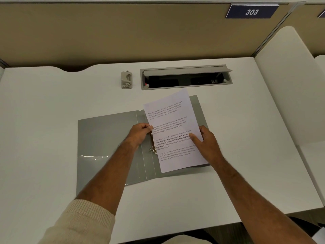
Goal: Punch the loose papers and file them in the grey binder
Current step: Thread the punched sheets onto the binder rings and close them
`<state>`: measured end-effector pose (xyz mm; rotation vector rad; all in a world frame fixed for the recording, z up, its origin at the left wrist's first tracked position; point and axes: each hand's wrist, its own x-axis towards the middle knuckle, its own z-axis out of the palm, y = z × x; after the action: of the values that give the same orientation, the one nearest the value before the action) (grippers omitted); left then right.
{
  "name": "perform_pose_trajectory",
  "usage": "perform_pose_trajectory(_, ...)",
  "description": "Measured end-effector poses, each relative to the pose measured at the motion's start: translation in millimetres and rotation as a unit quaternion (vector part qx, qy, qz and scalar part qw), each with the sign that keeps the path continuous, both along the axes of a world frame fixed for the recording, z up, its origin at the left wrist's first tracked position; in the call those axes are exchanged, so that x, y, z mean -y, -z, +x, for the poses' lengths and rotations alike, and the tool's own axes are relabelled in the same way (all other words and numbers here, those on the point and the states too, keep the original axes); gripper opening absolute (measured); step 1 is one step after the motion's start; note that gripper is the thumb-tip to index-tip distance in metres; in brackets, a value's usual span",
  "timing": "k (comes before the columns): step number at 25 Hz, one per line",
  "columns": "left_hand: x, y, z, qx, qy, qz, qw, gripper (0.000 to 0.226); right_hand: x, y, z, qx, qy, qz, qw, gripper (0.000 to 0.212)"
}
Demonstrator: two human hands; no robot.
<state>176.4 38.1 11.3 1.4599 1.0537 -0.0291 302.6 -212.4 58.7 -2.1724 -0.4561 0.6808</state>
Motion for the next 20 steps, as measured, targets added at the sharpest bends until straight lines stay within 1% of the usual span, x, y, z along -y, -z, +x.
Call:
perform_pose_trajectory(4,-3.6,2.9,2.3,-0.016,0.011,-0.003,1.000,0.020,-0.2,-0.1,1.7,-0.001,0.005,-0.001,1.000,0.027)
perform_pose_trajectory(9,-0.1,4.7,5.5,-0.021,0.016,0.012,1.000,0.011,2.3,3.0,2.1,-0.008,0.010,-0.004,1.000,0.028)
perform_pose_trajectory(13,3.2,5.1,8.1,-0.029,0.018,0.032,0.999,0.014,5.3,4.8,2.2,-0.011,0.016,0.005,1.000,0.032)
perform_pose_trajectory(20,5.0,1.2,9.8,-0.025,0.026,0.046,0.998,0.015,5.2,5.1,1.8,-0.018,0.026,0.016,0.999,0.029)
